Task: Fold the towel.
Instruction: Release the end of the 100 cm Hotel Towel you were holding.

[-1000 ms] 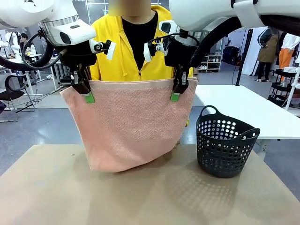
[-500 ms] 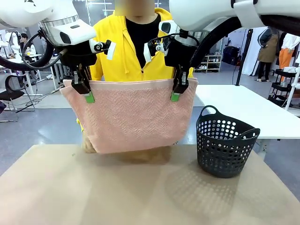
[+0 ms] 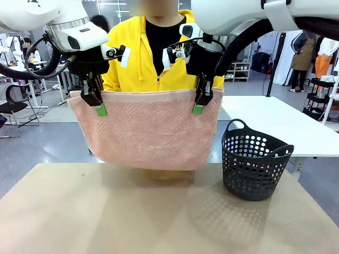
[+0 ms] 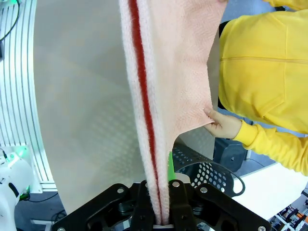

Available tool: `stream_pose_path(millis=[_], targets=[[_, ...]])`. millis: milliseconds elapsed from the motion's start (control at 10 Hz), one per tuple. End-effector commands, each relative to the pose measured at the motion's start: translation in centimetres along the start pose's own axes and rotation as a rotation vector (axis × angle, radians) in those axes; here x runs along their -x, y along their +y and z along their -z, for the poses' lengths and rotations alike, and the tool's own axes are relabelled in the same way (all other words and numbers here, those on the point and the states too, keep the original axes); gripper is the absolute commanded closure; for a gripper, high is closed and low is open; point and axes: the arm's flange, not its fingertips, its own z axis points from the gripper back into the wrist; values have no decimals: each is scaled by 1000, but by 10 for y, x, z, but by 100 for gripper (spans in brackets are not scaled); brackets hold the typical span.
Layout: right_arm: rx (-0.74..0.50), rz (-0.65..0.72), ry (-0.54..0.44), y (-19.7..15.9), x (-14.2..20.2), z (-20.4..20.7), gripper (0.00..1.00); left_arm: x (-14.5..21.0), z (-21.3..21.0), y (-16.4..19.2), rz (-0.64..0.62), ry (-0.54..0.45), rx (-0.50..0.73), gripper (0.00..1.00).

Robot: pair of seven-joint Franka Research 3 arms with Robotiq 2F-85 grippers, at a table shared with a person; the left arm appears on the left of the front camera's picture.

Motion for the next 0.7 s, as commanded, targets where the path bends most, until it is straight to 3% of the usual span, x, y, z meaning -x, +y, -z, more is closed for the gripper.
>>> stream_pose_path(millis=[0, 600], targets=[[7, -3, 8, -1, 2, -1, 100, 0, -3, 2, 5, -5, -6, 100], [7, -3, 8, -1, 2, -1, 100, 0, -3, 2, 5, -5, -6, 100]])
